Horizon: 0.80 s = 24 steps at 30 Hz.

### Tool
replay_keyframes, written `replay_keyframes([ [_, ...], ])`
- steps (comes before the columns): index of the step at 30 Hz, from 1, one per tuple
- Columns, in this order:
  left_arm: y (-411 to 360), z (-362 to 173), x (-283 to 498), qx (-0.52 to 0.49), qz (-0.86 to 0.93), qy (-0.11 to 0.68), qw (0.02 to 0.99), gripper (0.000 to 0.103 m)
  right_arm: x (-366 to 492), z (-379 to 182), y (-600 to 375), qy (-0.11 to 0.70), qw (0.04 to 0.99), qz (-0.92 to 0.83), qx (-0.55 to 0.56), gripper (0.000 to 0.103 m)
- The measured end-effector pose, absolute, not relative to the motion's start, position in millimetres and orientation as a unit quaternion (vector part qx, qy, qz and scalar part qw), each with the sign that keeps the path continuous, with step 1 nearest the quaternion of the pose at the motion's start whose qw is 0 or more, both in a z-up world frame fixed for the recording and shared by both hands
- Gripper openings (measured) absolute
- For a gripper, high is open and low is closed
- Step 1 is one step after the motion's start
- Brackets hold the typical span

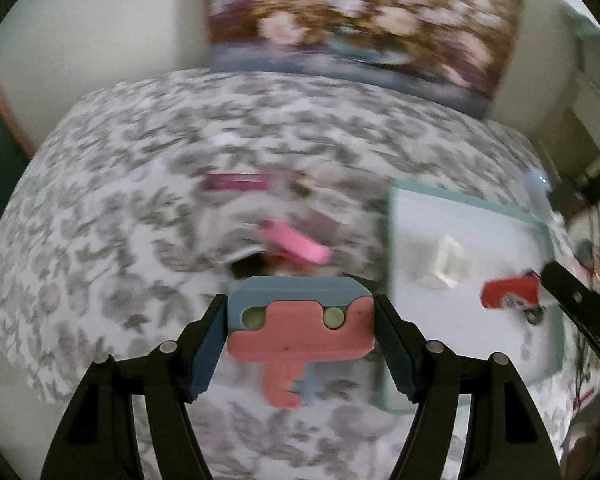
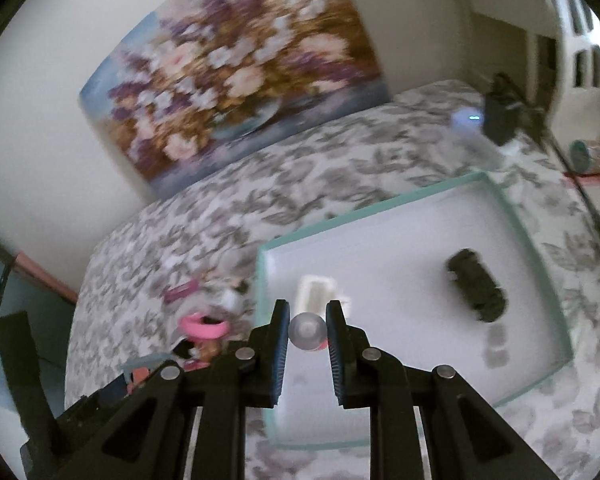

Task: Organize rigid objects
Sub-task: 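Carry the tube and block into the tray with both grippers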

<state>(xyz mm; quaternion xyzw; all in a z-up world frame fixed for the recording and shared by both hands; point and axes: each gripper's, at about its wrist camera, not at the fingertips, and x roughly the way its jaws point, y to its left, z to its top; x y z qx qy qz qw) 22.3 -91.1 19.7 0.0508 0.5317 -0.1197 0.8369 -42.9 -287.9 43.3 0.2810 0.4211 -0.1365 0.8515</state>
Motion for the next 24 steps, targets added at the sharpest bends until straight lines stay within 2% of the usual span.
replay_keyframes([
  [10,-162.5,-1.5,-4.1,0.104,-0.194,0.544,0.81,0.072,-63.9,35.4,-322.9,0.428,0.842,-0.189,0.27,0.02],
  [24,-182.2,-14.4,-11.7,0.129,-0.215,0.55,0.797,0.073,-65.5,17.8,-331.8,0.451,0.827,-0.194,0.275,0.02],
])
